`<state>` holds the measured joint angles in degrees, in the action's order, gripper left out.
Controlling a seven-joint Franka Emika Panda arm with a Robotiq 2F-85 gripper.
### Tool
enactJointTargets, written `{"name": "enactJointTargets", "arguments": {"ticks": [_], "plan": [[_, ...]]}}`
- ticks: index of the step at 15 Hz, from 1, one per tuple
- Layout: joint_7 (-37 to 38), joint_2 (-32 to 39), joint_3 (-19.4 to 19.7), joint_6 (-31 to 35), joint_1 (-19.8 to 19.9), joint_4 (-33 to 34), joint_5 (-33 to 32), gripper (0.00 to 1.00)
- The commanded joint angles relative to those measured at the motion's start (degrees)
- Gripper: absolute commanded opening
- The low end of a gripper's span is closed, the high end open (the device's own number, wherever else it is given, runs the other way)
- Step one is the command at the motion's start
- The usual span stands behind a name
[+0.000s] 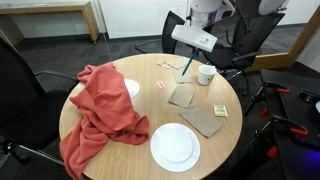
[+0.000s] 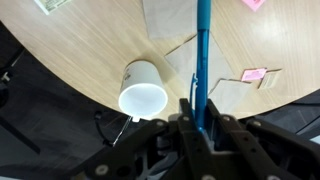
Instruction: Take the pen out of the cup and put it on the table
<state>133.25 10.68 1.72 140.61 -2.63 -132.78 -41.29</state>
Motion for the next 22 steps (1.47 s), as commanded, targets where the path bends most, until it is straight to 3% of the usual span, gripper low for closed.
{"name": "enactJointTargets", "arguments": {"ticks": [1, 7, 12, 13, 17, 18, 22], "plan": [[-4.03, 4.01, -0.32, 4.95, -0.76, 2.40, 1.11, 0.04], [-20.76, 9.40, -0.83, 12.81, -1.78, 5.21, 3.31, 0.04], [-37.82, 12.41, -1.51, 13.32, -2.94, 8.71, 12.43, 0.04], [-33.76, 11.29, 1.81, 14.07, -5.44, 6.77, 11.25, 0.17], [-37.86, 12.18, 1.79, 14.09, -6.01, 7.83, 13.58, 0.17], [-37.86, 12.20, 1.79, 14.09, -6.02, 7.84, 13.59, 0.04], [-43.93, 16.31, 1.52, 16.14, -5.32, 12.12, 17.82, 0.04]]}}
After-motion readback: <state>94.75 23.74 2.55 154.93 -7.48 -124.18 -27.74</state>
